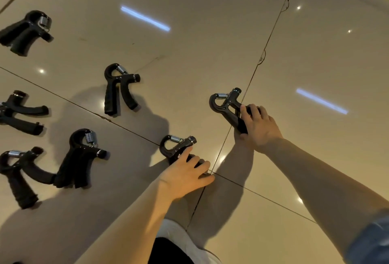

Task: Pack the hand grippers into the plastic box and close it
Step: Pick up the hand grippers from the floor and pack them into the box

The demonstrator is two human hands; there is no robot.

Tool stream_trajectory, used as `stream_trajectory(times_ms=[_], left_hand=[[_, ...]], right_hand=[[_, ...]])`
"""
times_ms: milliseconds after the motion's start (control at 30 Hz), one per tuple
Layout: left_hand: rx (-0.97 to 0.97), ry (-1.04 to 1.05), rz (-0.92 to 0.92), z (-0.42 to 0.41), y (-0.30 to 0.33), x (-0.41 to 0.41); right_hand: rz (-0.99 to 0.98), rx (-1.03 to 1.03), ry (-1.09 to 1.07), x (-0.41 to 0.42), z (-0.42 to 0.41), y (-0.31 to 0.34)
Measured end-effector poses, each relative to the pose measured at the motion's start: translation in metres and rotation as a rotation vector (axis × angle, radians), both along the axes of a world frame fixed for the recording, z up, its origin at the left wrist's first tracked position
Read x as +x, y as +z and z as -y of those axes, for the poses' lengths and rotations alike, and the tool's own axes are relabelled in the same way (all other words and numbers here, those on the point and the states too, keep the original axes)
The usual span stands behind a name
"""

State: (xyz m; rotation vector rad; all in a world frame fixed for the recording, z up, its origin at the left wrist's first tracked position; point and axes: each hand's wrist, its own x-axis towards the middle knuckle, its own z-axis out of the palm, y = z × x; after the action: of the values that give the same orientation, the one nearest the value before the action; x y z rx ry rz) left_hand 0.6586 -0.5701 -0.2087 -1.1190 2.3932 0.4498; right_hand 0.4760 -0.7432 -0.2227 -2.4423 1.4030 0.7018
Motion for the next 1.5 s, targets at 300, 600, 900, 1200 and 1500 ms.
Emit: stream_trajectory(times_ms=[300, 600, 900, 1200, 1500], left_hand=[[-0.027, 0.768, -0.28, -0.005, 0.083, 0.013], [-0.211, 1.167, -0.585, -0.008, 0.155, 0.006], [-0.268, 1.026, -0.683, -0.015, 0.224, -0.068], [-0.383, 0.793, -0.737, -0.056, 0.287, -0.143], [-0.484, 0.632, -0.72, -0.102, 0.299, -0.235]], right_hand=[[-0.103, -0.083, -0.035, 0.008, -0.015, 0.006], [0.289, 0.065, -0.456, -0.038, -0.175, 0.053], [0.559, -0.127, -0.298, -0.131, -0.199, 0.169], [0.826, -0.501, -0.344, -0.191, -0.259, 0.229], [0.716, -0.79, -0.117, -0.268, -0.307, 0.271]])
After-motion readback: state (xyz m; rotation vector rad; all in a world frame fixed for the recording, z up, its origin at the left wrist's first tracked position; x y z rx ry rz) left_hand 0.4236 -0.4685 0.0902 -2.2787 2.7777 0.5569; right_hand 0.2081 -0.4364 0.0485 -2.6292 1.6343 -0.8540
